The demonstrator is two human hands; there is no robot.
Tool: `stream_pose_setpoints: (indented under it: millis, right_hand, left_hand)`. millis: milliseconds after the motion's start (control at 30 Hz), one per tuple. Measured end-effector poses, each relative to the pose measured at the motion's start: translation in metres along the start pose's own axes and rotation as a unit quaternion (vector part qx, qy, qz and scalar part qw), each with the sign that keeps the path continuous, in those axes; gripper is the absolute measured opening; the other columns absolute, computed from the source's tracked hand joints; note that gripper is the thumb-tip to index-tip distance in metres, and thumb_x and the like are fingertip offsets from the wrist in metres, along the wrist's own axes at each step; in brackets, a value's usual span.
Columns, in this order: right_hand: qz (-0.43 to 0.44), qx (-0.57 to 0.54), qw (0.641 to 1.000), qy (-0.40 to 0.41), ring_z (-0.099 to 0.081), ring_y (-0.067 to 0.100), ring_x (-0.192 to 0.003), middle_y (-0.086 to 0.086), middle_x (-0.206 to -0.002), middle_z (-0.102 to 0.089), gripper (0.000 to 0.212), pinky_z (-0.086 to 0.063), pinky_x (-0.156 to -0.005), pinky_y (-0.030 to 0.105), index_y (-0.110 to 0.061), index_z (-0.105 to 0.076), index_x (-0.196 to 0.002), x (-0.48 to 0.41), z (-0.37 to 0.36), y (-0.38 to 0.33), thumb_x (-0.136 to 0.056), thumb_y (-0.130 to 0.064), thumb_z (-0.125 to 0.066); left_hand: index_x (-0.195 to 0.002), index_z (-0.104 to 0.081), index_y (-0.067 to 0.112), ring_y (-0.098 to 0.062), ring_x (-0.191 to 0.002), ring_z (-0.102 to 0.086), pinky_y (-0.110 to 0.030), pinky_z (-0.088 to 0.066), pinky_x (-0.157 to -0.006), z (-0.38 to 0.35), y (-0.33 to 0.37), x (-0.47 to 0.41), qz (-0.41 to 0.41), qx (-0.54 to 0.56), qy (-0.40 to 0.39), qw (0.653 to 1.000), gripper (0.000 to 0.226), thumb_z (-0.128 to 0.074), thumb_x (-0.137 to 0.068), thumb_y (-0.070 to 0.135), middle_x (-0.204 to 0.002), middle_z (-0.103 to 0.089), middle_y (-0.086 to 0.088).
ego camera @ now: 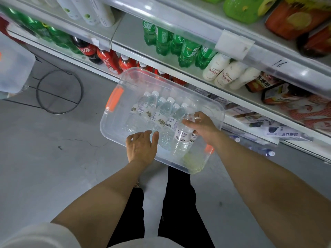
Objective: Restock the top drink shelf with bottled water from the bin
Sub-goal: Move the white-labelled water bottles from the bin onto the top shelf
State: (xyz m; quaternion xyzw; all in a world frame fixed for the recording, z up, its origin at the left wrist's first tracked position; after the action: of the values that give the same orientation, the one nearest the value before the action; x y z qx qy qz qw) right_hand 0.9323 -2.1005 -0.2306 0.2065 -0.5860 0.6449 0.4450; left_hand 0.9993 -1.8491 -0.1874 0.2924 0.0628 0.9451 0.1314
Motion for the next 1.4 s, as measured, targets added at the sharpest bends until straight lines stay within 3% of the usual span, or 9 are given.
stream_pose_setpoints:
  millis: [200, 367, 467, 567, 733, 1000, 1133, 1233, 1400]
  right_hand:
    - [0.065, -0.049, 0.994, 0.066, -0.069, 0.021, -0.083, 0.001, -0.091, -0.073, 0.042, -0.055, -0.071, 0.035, -0.03, -0.057, -0.086, 0.054, 0.01, -0.022, -0.068, -0.026, -0.095]
    - [0.115, -0.09, 0.98, 0.133, -0.068, 0.016, -0.081, -0.002, -0.092, -0.069, 0.052, -0.055, -0.061, 0.026, -0.026, -0.066, -0.102, 0.11, 0.041, -0.073, -0.062, -0.036, -0.098]
    - [0.171, -0.12, 0.964, 0.163, -0.074, 0.016, -0.081, -0.002, -0.087, -0.079, 0.044, -0.059, -0.07, 0.033, -0.023, -0.066, -0.097, 0.156, 0.063, -0.124, -0.065, -0.024, -0.096]
    - [0.24, -0.127, 0.94, 0.207, -0.073, 0.007, -0.07, -0.006, -0.078, -0.078, 0.037, -0.058, -0.063, 0.027, -0.022, -0.066, -0.094, 0.222, 0.089, -0.186, -0.07, -0.021, -0.094]
    - [0.345, -0.139, 0.879, 0.299, -0.073, 0.008, -0.085, -0.008, -0.093, -0.077, 0.037, -0.058, -0.066, 0.023, -0.025, -0.071, -0.102, 0.357, 0.14, -0.283, -0.072, -0.03, -0.093]
    - [0.482, -0.115, 0.778, 0.387, -0.07, 0.014, -0.095, -0.002, -0.107, -0.073, 0.051, -0.055, -0.071, 0.03, -0.018, -0.069, -0.116, 0.557, 0.201, -0.414, -0.075, -0.038, -0.089]
    - [0.545, -0.077, 0.742, 0.383, -0.075, 0.012, -0.09, -0.007, -0.098, -0.078, 0.043, -0.06, -0.078, 0.033, -0.021, -0.074, -0.106, 0.636, 0.221, -0.477, -0.072, -0.041, -0.09]
    - [0.589, -0.073, 0.719, 0.361, -0.077, 0.013, -0.084, -0.006, -0.091, -0.079, 0.037, -0.063, -0.072, 0.034, -0.017, -0.075, -0.101, 0.677, 0.233, -0.526, -0.072, -0.032, -0.09]
    - [0.628, -0.052, 0.704, 0.327, -0.077, 0.013, -0.08, -0.005, -0.088, -0.08, 0.038, -0.064, -0.066, 0.033, -0.014, -0.072, -0.106, 0.696, 0.252, -0.595, -0.073, -0.026, -0.09]
  left_hand:
    - [-0.142, -0.049, 0.018, -0.031, -0.13, -0.049, -0.049, -0.035, -0.112, 0.029, 0.007, 0.007, -0.066, 0.126, -0.059, 0.988, 0.087, -0.002, -0.092, 0.07, -0.141, -0.057, -0.009]
    - [-0.135, -0.054, 0.022, -0.03, -0.129, -0.049, -0.048, -0.036, -0.11, 0.093, 0.034, 0.018, -0.132, 0.202, -0.043, 0.97, 0.069, -0.015, -0.099, 0.065, -0.137, -0.059, -0.003]
    - [-0.143, -0.049, 0.026, -0.021, -0.14, -0.039, -0.032, -0.026, -0.114, 0.144, 0.066, 0.033, -0.194, 0.275, -0.034, 0.941, 0.064, -0.02, -0.1, 0.064, -0.15, -0.047, 0.003]
    - [-0.152, -0.038, 0.029, -0.011, -0.147, -0.026, -0.029, -0.015, -0.118, 0.207, 0.104, 0.055, -0.252, 0.344, -0.036, 0.904, 0.074, -0.021, -0.095, 0.073, -0.159, -0.032, 0.009]
    - [-0.149, -0.042, 0.035, -0.012, -0.144, -0.033, -0.043, -0.022, -0.121, 0.334, 0.17, 0.113, -0.341, 0.409, -0.006, 0.846, 0.091, -0.015, -0.078, 0.084, -0.156, -0.04, 0.009]
    - [-0.143, -0.044, 0.042, -0.009, -0.142, -0.034, -0.038, -0.025, -0.117, 0.486, 0.243, 0.215, -0.5, 0.46, -0.011, 0.734, 0.097, -0.016, -0.068, 0.097, -0.153, -0.041, 0.013]
    - [-0.134, -0.044, 0.056, 0.002, -0.141, -0.032, -0.038, -0.021, -0.121, 0.548, 0.272, 0.259, -0.569, 0.462, -0.005, 0.68, 0.081, -0.017, -0.069, 0.095, -0.15, -0.04, 0.026]
    - [-0.118, -0.046, 0.076, 0.021, -0.128, -0.035, -0.023, -0.025, -0.111, 0.59, 0.291, 0.286, -0.61, 0.444, 0.013, 0.656, 0.054, -0.019, -0.074, 0.091, -0.131, -0.046, 0.047]
    - [-0.143, -0.027, 0.063, -0.005, -0.145, -0.025, -0.032, -0.016, -0.114, 0.646, 0.313, 0.278, -0.604, 0.454, 0.068, 0.651, 0.087, -0.014, -0.065, 0.1, -0.155, -0.027, 0.029]
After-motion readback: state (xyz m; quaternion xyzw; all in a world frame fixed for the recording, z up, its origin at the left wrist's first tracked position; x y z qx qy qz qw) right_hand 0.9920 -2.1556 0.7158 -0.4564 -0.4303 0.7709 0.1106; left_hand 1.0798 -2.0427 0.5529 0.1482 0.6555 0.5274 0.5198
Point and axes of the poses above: each hand's wrist, its own x-axis away from the middle knuckle, its own z-axis out of the back of the hand, y = z × x, the point moved 10 cm from there along -x, towards the middle knuckle
